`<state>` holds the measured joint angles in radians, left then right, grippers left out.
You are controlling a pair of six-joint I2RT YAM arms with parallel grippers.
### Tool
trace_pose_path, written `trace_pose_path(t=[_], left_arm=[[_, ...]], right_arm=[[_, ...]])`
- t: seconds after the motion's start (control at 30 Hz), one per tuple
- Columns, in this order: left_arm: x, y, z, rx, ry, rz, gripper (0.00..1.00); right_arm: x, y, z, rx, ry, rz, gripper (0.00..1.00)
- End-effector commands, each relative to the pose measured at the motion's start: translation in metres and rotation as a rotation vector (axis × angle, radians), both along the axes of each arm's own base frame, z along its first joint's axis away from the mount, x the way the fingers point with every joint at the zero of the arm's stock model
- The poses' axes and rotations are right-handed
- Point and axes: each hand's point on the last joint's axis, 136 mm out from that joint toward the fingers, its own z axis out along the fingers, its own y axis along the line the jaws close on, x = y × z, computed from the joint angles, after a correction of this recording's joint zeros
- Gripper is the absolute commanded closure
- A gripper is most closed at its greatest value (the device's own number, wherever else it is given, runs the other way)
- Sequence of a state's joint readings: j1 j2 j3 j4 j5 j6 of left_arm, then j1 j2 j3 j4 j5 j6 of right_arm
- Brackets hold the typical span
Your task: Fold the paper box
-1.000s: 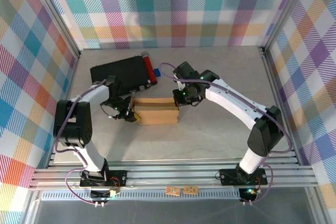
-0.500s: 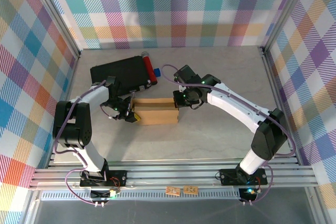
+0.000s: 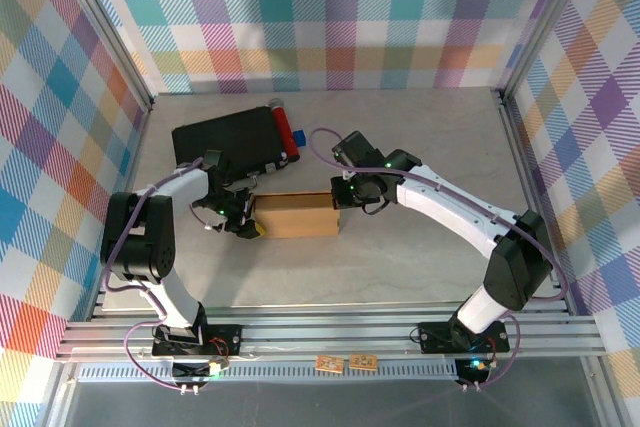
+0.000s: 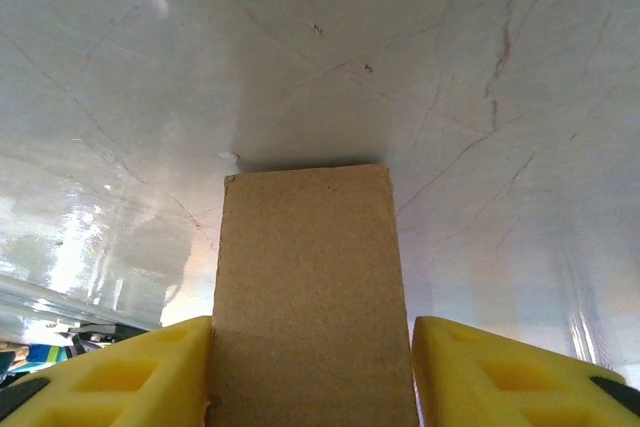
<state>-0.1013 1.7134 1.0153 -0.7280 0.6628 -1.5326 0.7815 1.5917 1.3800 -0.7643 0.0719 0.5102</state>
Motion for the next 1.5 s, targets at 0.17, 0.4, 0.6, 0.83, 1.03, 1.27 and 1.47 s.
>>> trace_pose_path(t=[0.17, 0.4, 0.6, 0.83, 1.03, 1.27, 1.47], left_arm=[[-0.009, 0.015, 0.006, 0.050, -0.005, -0.027, 0.36], [-0.009, 0.047, 0.032, 0.201, -0.115, -0.202, 0.30], [-0.003, 0.098, 0.081, 0.508, -0.305, -0.513, 0.32], [0.014, 0.074, 0.141, 0.534, -0.802, -0.894, 0.47], [0.003, 0.033, 0.145, 0.480, -0.913, -1.160, 0.53], [-0.001, 0.028, 0.133, 0.555, -0.886, -1.347, 0.49], [0.009, 0.038, 0.126, 0.623, -0.844, -1.407, 0.49]], right_arm=[[-0.017, -0.013, -0.024, -0.119, 0.136, -0.034, 1.00], [-0.016, -0.010, -0.021, -0.133, 0.173, -0.054, 1.00], [-0.013, -0.012, -0.019, -0.152, 0.162, -0.045, 1.00], [-0.011, -0.007, -0.016, -0.145, 0.166, -0.031, 1.00], [-0.008, -0.004, -0.015, -0.150, 0.160, -0.016, 1.00], [-0.008, -0.002, -0.016, -0.149, 0.161, -0.001, 1.00], [-0.008, -0.002, -0.016, -0.151, 0.159, 0.010, 1.00]])
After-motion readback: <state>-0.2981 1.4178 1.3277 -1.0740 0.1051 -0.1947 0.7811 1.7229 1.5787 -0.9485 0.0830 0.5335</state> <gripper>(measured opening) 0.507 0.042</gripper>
